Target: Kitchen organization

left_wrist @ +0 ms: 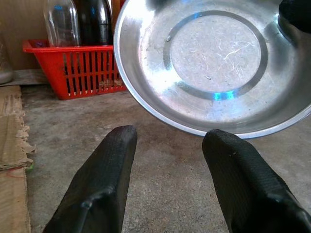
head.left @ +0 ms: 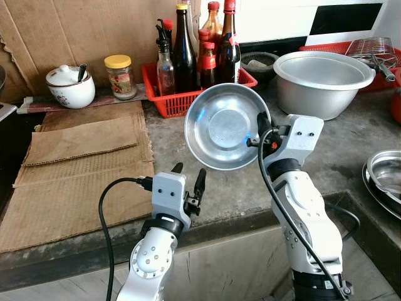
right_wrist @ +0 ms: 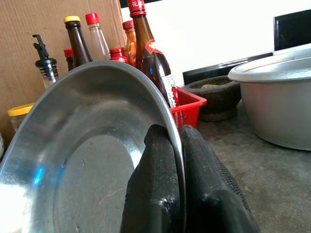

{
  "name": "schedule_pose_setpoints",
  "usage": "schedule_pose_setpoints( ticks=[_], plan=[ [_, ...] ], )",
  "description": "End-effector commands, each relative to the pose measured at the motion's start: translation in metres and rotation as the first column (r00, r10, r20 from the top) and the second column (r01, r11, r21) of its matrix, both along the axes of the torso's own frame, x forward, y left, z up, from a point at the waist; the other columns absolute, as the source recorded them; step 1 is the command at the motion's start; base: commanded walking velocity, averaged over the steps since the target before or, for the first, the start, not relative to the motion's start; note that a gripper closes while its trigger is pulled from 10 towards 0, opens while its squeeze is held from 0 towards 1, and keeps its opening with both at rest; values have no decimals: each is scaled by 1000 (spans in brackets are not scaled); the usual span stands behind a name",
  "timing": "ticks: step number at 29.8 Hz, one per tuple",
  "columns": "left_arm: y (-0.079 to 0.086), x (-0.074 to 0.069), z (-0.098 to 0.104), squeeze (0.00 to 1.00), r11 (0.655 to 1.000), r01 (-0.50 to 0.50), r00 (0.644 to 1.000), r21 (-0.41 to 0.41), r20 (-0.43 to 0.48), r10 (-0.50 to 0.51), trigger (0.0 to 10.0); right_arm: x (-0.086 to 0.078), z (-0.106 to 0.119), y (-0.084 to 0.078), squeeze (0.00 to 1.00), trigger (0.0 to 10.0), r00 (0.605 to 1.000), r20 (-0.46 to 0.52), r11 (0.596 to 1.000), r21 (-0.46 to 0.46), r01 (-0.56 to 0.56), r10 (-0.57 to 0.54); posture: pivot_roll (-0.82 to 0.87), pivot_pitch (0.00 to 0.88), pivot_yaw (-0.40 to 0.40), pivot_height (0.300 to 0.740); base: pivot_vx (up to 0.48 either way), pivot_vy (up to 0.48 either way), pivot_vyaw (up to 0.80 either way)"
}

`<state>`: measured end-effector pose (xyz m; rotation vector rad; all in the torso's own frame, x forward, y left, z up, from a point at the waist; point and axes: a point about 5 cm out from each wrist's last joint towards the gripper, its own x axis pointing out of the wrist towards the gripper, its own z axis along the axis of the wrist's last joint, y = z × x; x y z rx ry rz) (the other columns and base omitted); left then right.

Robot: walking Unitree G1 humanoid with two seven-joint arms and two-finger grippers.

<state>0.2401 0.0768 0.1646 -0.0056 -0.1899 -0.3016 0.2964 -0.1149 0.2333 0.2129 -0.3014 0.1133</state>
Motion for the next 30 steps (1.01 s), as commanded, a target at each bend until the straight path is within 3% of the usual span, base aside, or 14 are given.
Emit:
schedule_pose_setpoints(
  ticks=[1,11,30],
  plan=[
    [-3,0,7,0,1000,10,1000,-18,24,-10,10000,-3,7,1,0,0,999,46,1000,3,-1,1,51,28,-13,740,0,0,0],
    [-3,-1,5,0,1000,16,1000,-16,16,-15,10000,-3,9,2,0,0,999,52,1000,5,1,-2,44,35,-6,740,0,0,0],
    [-3,-1,3,0,1000,14,1000,-12,13,-14,10000,-3,6,2,0,0,999,33,1000,3,3,-3,45,37,-9,740,-277,0,0]
  ],
)
